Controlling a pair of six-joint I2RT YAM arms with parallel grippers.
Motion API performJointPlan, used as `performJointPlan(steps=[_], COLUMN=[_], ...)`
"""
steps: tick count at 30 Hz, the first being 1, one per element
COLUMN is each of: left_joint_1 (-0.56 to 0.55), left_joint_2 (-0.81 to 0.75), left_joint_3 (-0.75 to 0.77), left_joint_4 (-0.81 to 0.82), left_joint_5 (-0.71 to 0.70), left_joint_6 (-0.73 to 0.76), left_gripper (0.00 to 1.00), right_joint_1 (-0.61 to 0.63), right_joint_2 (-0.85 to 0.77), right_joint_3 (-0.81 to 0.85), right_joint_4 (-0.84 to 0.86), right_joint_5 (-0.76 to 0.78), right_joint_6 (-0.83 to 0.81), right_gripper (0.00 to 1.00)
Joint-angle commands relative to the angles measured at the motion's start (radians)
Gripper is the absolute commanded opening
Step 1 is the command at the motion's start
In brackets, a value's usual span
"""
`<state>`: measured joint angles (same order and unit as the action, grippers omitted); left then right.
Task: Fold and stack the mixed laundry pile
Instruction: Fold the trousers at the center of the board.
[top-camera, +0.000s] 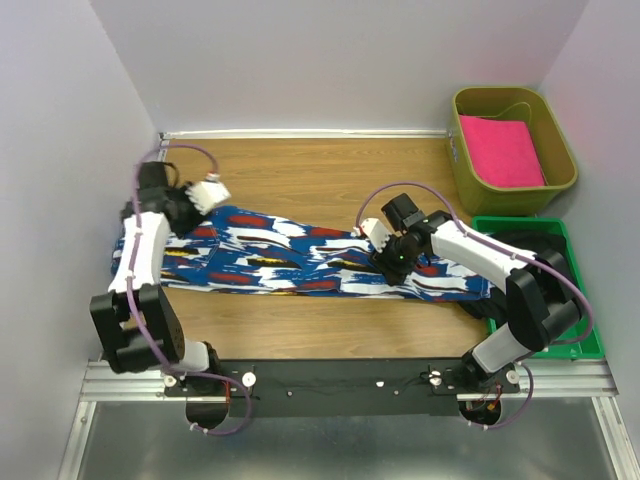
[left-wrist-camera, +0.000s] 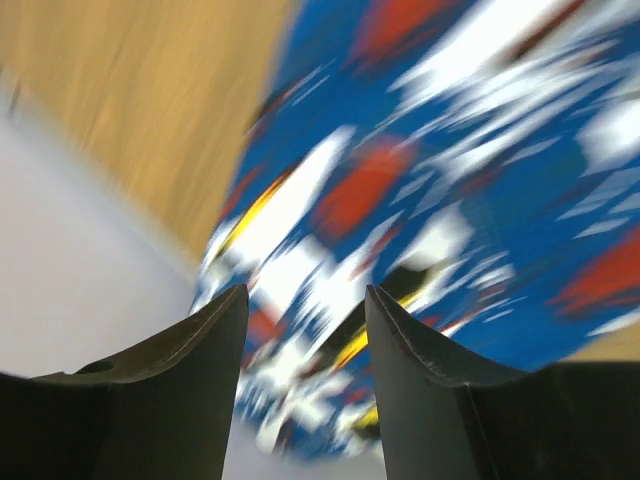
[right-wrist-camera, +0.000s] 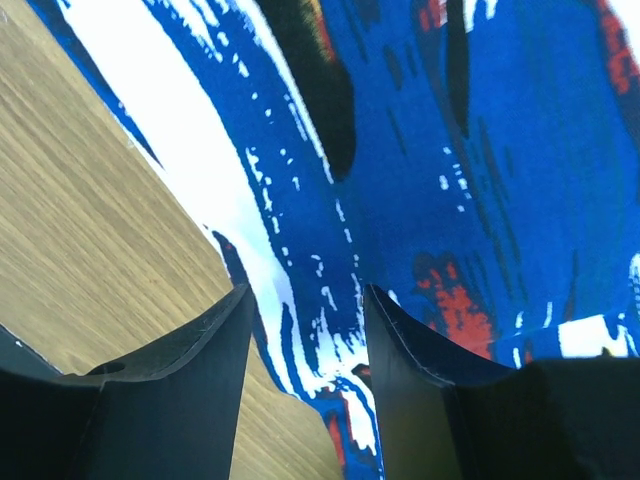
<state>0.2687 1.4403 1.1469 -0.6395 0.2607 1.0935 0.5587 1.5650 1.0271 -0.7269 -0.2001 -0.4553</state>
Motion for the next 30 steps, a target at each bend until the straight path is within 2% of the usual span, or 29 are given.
performJointPlan(steps=[1,6,14,17,18,21,22,23,24,26,29,30], left_joint_1=[-0.202,-0.322,-0.352,-0.352,-0.35,-0.349,-0.347,-0.333,-0.323,-0.286,-0.235,-0.209], left_joint_2=[-0.06,-0.054,-0.031,-0.031,-0.029,-0.032,-0.041,-0.05,-0.058,-0.078,-0.072,-0.063], left_joint_3=[-0.18,-0.28,-0.386,-0.411,-0.412,-0.418,-0.42,-0.42,-0.417,-0.421,-0.44,-0.444], left_joint_4=[-0.083,-0.068,0.013,0.046,0.044,0.04,0.035,0.026,0.017,0.006,0.014,0.018], left_joint_5=[0.126,0.069,-0.044,-0.09,-0.104,-0.132,-0.136,-0.138,-0.14,-0.156,-0.199,-0.216], left_joint_6=[0.094,0.132,0.154,0.166,0.169,0.186,0.192,0.197,0.216,0.235,0.284,0.292], left_gripper=[0.59,0.61,0.62,0.47,0.37,0.2,0.07,0.02,0.0,0.0,0.0,0.0], right_joint_1=[0.014,0.018,0.02,0.02,0.02,0.02,0.02,0.02,0.02,0.02,0.02,0.02], right_joint_2=[-0.02,-0.017,0.004,0.01,0.01,-0.005,-0.006,-0.016,-0.022,-0.039,-0.031,-0.011], right_joint_3=[-0.042,-0.09,-0.15,-0.144,-0.141,-0.128,-0.125,-0.122,-0.122,-0.127,-0.133,-0.133], right_joint_4=[-0.009,-0.014,0.03,0.043,0.043,0.041,0.035,0.034,0.032,0.029,0.03,0.032], right_joint_5=[-0.002,0.014,0.062,0.088,0.091,0.106,0.113,0.12,0.134,0.143,0.131,0.113], right_joint_6=[-0.026,-0.043,-0.052,-0.048,-0.049,-0.052,-0.052,-0.054,-0.062,-0.065,-0.069,-0.063], right_gripper=[0.56,0.56,0.56,0.49,0.45,0.35,0.32,0.3,0.25,0.21,0.21,0.24])
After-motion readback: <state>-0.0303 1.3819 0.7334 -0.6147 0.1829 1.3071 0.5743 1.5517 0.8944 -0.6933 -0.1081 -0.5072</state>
